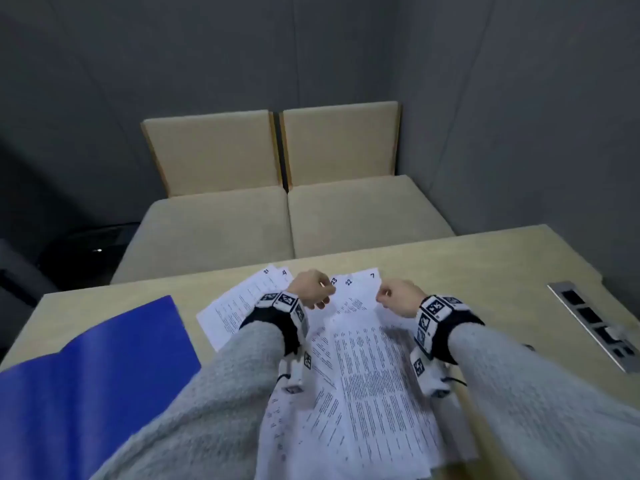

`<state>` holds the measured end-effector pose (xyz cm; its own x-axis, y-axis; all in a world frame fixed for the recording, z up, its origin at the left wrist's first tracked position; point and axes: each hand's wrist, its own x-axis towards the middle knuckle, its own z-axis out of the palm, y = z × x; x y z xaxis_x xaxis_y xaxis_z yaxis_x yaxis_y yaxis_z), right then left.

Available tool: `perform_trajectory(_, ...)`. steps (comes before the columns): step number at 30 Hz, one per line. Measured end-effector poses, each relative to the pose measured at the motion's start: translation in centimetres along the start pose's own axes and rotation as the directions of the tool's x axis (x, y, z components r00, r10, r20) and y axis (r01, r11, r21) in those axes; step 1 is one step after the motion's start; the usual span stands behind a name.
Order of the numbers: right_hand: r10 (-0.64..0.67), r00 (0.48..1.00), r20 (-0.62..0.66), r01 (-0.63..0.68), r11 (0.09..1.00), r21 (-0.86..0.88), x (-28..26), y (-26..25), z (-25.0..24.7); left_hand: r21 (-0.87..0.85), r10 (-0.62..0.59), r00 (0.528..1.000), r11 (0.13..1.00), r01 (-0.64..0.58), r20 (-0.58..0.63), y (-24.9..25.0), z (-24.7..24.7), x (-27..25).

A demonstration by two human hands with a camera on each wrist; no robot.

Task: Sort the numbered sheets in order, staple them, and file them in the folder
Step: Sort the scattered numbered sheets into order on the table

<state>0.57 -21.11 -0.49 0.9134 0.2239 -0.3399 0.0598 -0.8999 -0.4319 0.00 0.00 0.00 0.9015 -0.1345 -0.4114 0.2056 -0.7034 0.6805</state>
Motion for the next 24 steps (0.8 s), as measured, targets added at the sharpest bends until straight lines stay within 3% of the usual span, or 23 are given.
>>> perform_trajectory(4,0.208,0.978,0.001,-0.207,0.977,-0.043,-1.0,2.4,4.7,0.187,-0.055,0.998,0.981,0.056,-0.014,-2.7,4.2,1.6)
perform_trajectory(11,0.177,0.982,-0.058,-0.183,0.975,-0.122,-3.1,3.0,10.4,0.353,0.016,0.995,0.935,0.020,-0.099,-5.0,7.6,1.5)
perform_trajectory(16,0.156,0.980,-0.125,-0.156,0.988,0.013,-3.5,3.8,10.1,0.192,0.108,0.981,0.978,-0.076,-0.160,-5.8,7.9,-0.7)
perform_trajectory(20,0.420,0.861,-0.286,-0.333,0.891,0.307,-3.9,5.1,7.7,-0.071,0.084,0.980,0.993,-0.099,-0.182,-7.1,7.9,-2.9)
perform_trajectory(22,0.492,0.834,-0.251,-0.363,0.831,0.422,-3.9,5.9,7.2,-0.209,0.050,0.990,0.975,-0.077,-0.135,-7.9,7.6,-3.6)
perform_trajectory(24,0.479,0.861,-0.171,-0.338,0.790,0.511,-3.8,6.6,7.0,-0.294,0.056,0.997,0.953,-0.070,-0.057,-8.5,7.2,-4.3)
